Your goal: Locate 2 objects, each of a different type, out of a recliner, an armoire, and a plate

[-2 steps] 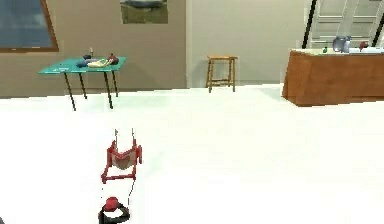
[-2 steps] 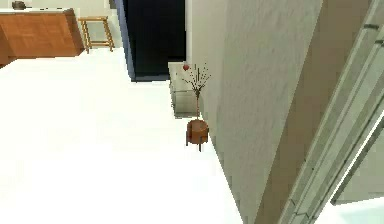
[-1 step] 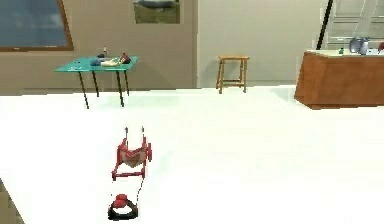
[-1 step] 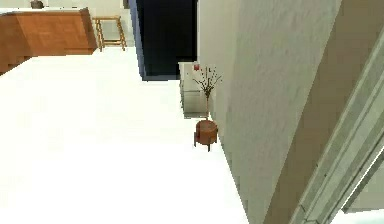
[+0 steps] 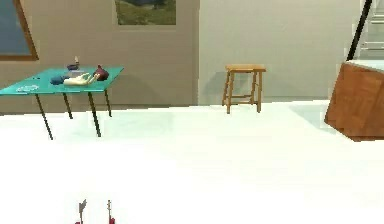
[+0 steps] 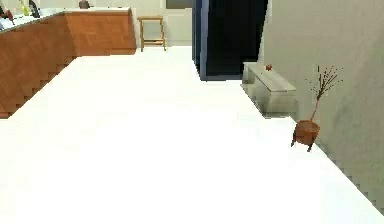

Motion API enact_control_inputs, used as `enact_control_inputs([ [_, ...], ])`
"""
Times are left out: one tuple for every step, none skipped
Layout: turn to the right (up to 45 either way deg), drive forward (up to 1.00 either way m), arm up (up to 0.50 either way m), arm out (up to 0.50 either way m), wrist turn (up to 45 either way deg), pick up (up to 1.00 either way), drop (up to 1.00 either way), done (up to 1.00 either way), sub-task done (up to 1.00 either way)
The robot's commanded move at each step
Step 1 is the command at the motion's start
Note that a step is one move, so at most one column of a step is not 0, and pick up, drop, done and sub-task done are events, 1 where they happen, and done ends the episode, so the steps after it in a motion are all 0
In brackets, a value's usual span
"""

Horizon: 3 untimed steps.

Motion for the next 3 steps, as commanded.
enact_control_inputs([
  [0.0, 0.6, 0.0, 0.0, 0.0, 0.0, 0.0, 0.0, 0.0],
  [-3.0, 0.0, 0.0, 0.0, 0.0, 0.0, 0.0, 0.0, 0.0],
  [0.0, 0.7, 0.0, 0.0, 0.0, 0.0, 0.0, 0.0, 0.0],
])
